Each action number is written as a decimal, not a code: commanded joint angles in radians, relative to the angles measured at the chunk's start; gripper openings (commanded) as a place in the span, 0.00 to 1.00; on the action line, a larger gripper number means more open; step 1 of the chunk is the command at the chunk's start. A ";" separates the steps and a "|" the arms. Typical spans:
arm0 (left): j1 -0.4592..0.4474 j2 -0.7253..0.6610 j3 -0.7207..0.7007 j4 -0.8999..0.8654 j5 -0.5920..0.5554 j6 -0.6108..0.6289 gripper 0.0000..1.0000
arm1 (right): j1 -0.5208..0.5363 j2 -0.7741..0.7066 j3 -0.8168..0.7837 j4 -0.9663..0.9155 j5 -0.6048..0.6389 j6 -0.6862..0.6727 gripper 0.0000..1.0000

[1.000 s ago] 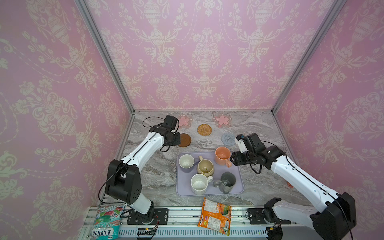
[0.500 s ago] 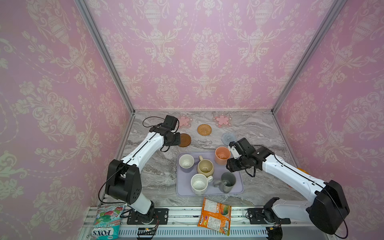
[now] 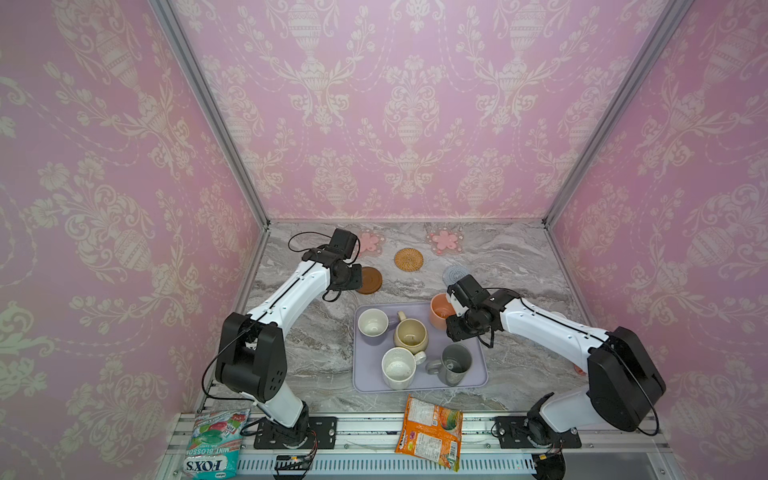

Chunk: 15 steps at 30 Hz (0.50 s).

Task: Place cups on coasters
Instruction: Pick up the cup from the tray.

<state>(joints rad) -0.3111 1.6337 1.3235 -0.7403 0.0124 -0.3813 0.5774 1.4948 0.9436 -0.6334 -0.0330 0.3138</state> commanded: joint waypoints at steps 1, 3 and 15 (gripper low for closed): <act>-0.006 0.014 0.031 -0.027 -0.002 0.024 0.36 | 0.009 0.013 0.039 0.007 0.028 -0.012 0.47; -0.006 0.020 0.032 -0.026 -0.002 0.021 0.36 | 0.009 0.013 0.038 0.012 0.033 -0.011 0.42; -0.006 0.037 0.042 -0.024 0.021 0.012 0.36 | 0.009 -0.007 0.007 0.012 0.112 0.002 0.21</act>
<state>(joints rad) -0.3111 1.6608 1.3331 -0.7425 0.0196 -0.3817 0.5865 1.5036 0.9546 -0.6189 0.0269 0.3111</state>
